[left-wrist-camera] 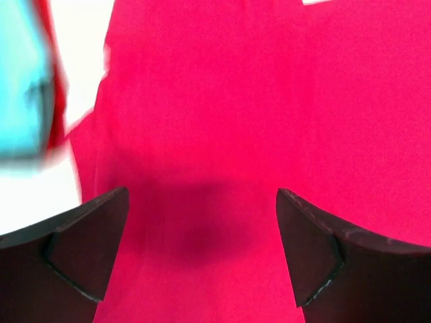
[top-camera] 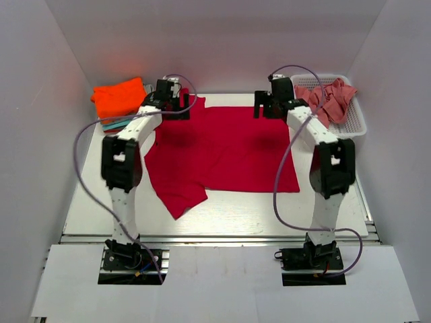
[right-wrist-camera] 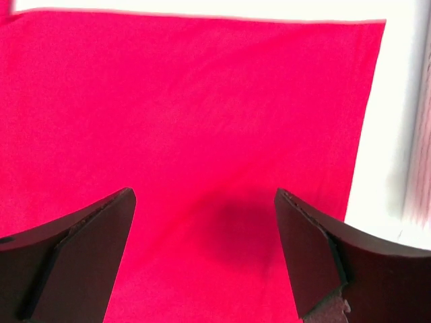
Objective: Fold and stack the t-shirts
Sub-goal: Flatten out the tshirt, then grap the side of the flattened tshirt closest away from the robot with both arms
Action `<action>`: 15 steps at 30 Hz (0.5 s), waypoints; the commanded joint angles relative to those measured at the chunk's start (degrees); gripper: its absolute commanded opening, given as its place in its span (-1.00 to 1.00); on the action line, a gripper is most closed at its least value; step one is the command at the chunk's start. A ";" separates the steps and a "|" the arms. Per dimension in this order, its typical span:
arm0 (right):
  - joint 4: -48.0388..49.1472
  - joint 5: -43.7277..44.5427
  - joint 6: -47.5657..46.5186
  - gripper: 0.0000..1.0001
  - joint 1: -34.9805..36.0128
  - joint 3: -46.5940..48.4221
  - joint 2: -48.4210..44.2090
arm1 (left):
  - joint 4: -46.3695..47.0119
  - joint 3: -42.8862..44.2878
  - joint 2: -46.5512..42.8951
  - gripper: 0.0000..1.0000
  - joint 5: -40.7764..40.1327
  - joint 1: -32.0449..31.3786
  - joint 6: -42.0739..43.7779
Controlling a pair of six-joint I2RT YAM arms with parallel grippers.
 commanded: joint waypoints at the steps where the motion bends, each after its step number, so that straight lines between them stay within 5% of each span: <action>1: 5.03 1.89 3.75 0.79 1.37 -10.05 -10.19 | -5.14 -17.77 -20.54 1.00 -2.50 -0.43 -7.71; 9: 10.84 9.34 16.34 0.79 0.93 -37.47 -29.26 | -13.31 -49.38 -47.90 1.00 3.02 -2.98 -19.32; 15: 8.65 15.07 19.50 0.79 0.75 -44.16 -35.51 | -15.87 -65.46 -56.29 0.91 13.73 -6.23 -21.87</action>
